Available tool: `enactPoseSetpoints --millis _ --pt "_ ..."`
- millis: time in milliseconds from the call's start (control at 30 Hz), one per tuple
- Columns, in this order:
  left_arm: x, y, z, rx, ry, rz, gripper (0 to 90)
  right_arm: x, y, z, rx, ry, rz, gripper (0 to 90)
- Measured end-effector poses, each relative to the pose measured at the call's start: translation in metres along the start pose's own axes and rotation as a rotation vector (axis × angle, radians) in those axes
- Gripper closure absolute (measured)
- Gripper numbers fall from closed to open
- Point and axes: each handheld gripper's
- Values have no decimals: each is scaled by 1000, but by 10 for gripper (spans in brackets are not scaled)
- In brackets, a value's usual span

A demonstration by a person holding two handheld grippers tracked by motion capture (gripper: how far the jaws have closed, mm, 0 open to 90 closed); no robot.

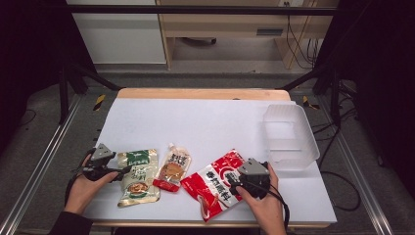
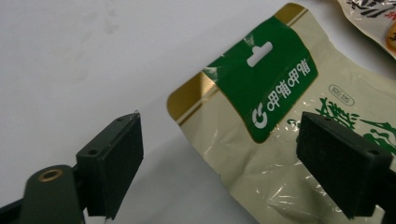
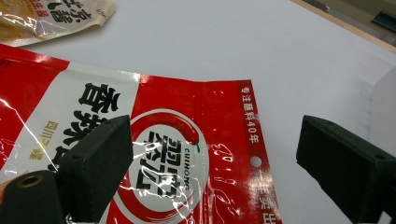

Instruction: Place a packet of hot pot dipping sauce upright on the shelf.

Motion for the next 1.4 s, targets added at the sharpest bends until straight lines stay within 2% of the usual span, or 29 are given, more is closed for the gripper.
enactPoseSetpoints --millis 200,267,333,367,533,767,967,1033,1133,1200,1333,1400 --pt "0 0 -1 -18 46 6 275 1 0 0 -3 -5 4 115" --pt "-1 0 -3 -26 80 14 350 1 0 0 -7 -7 3 115" --pt "-1 0 -4 -27 84 19 392 1 0 0 -7 -7 3 115" --pt "-3 -2 -5 -13 88 19 428 0 0 0 -9 -7 1 116" --pt "-9 -4 -6 -19 110 6 637 0 -1 1 -9 -10 2 116" --pt "-13 -6 -5 -6 100 27 869 -1 -2 1 -11 -7 -1 115" --pt "-19 -11 -7 6 94 27 900 -1 -1 0 -13 -7 -4 113" --pt "-27 -14 -7 -8 92 10 900 -2 -2 0 -9 -6 -4 113" --pt "-35 -17 -7 -7 94 -15 900 -1 -1 -1 -13 -7 -5 113" --pt "-46 -23 -9 5 98 -41 900 -3 -2 -1 -11 -5 -3 113" --pt "-54 -30 -12 19 108 -59 900 -4 -2 -2 -6 -3 -8 112" --pt "-63 -39 -15 38 121 -73 900 -4 -2 -3 -3 -1 -11 112"
Point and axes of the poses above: each handheld gripper's, and its own axes: x roughly forward along the jaws, y roughly out of its underside, z roughly to its left, and after that the axes turned 15 degrees about -z, right-handed
